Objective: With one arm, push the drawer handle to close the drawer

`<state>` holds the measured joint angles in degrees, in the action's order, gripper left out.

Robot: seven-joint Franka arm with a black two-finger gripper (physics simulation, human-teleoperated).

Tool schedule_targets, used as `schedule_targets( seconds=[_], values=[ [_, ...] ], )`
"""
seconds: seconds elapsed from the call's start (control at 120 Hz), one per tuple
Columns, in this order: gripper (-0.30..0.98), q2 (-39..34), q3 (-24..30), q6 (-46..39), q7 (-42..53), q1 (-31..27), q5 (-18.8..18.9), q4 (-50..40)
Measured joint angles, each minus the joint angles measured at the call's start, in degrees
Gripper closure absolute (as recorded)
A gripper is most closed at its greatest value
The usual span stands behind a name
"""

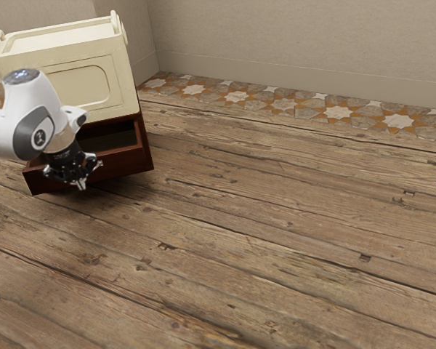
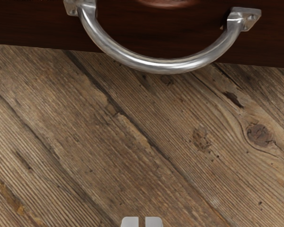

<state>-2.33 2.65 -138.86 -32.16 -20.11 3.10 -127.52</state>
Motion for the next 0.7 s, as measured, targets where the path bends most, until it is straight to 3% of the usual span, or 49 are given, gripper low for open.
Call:
schedule_targets(
  seconds=[0.4, 0.7],
  values=[
    [0.78, 4.9, -0.8, -2.2, -1.2, -2.8, 0.1, 4.1],
    [0.79, 5.8, -0.7, -2.4, -1.3, -0.4, 0.3, 5.4]
  ],
)
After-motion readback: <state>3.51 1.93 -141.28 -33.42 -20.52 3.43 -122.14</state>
